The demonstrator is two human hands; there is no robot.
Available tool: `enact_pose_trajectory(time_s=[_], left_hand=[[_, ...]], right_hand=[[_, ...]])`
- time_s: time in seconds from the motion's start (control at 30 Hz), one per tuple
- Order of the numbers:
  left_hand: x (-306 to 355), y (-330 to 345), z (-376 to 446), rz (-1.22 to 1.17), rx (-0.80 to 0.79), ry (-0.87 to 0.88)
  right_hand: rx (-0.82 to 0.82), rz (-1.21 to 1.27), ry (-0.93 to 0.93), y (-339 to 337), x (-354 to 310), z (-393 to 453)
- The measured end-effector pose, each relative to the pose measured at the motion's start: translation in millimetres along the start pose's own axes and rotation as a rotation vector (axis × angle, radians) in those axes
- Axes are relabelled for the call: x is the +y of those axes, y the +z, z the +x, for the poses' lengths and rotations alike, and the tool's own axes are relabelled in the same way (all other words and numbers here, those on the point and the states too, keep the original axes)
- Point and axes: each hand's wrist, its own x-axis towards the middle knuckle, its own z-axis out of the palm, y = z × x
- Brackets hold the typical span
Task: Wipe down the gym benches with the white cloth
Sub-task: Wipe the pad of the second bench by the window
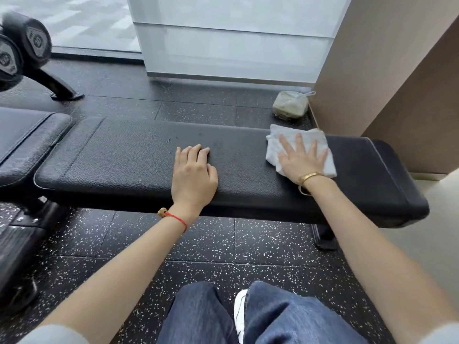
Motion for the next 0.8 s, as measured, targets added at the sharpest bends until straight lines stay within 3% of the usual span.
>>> enact_pose_trajectory(time_s=[0.1, 0.2, 0.3, 0.4, 0.47, 0.7, 0.8], left_hand=[[0, 1, -1, -0.008, 0.004, -0.004], [-1, 2, -1, -0.016, 0.002, 0.000], [-2, 1, -2, -0.014, -0.002, 0.006], [-1, 0, -3, -0.014, -0.009, 0.009], [0, 0, -3, -0.010, -0.011, 0.014], [10, -2, 1, 0.043, -0.036, 0.023], [32, -2, 3, 0.002, -0.022, 0.073]], right_hand=[[0.068, -0.061, -0.273, 23, -44, -36], [0.102, -0.050, -0.468, 38, -39, -75], [0.098, -0.037, -0.400, 32, 5, -70], [0.059, -0.017, -0.095, 14, 43, -40], [0.040, -0.006, 0.014, 7, 43, -28], [0.123, -0.036, -0.349, 33, 18, -86], [0.144, -0.010, -0.319, 35, 54, -98]])
